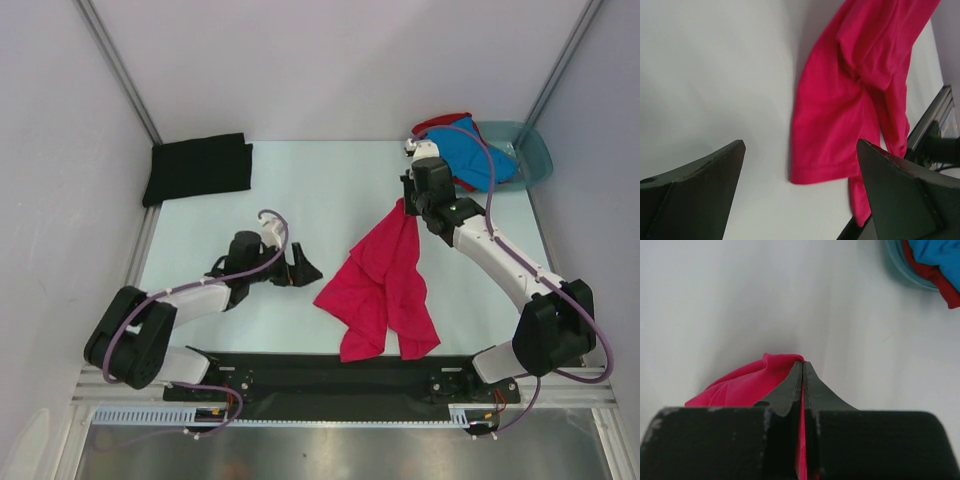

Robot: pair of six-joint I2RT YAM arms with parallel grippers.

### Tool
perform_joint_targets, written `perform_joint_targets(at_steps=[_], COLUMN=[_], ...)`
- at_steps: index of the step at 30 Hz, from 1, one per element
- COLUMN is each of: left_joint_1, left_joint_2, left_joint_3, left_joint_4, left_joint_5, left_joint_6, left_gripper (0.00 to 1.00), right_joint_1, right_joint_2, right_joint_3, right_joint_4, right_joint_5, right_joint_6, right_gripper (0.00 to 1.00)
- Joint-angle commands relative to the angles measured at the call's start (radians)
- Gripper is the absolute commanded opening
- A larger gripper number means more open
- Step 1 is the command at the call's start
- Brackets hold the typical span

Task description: Fold and stack the t-shirts

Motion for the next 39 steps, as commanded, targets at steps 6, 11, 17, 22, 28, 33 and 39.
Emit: perform_joint_targets(at_steps=[6, 11, 17, 22, 28, 33, 39], left_joint_1=[-0.192, -0.25, -0.269, -0.269, -0.27, -0.272, -0.28], left_joint_2=[0.162, 0.222, 0.256, 0.265, 0.277, 0.306, 0.355], left_joint_3=[-0.032, -0.005, 0.008, 0.003, 0.012, 0.011, 0.04], left_joint_4=[0.141, 0.15, 0.13, 0.172, 0.172, 0.196, 0.204], left_joint_5=[-0.101, -0.15, -0.212, -0.179, -0.137, -0.107, -0.064], left_joint_6=[0.0, 0.014, 0.015, 0.003, 0.008, -0.006, -0.014], left_gripper=[1.0, 1.0, 1.0, 1.0, 0.64, 0.24, 0.0], right_joint_1=[-0.01, -0.01, -0.012, -0.01, -0.012, -0.013, -0.016], right_joint_2=[-0.035, -0.039, -0.065, -0.073, -0.078, -0.094, -0.11], right_joint_3=[0.047, 0.058, 0.046, 0.046, 0.04, 0.023, 0.021], right_joint_4=[0.038, 0.018, 0.013, 0.007, 0.001, -0.007, -0.01], right_joint_5=[-0.032, -0.046, -0.033, -0.027, -0.023, -0.01, -0.012], right_joint_6=[0.005, 0.008, 0.008, 0.008, 0.017, 0.015, 0.012], right_gripper=[0.0, 0.0, 0.0, 0.0, 0.0, 0.0, 0.0])
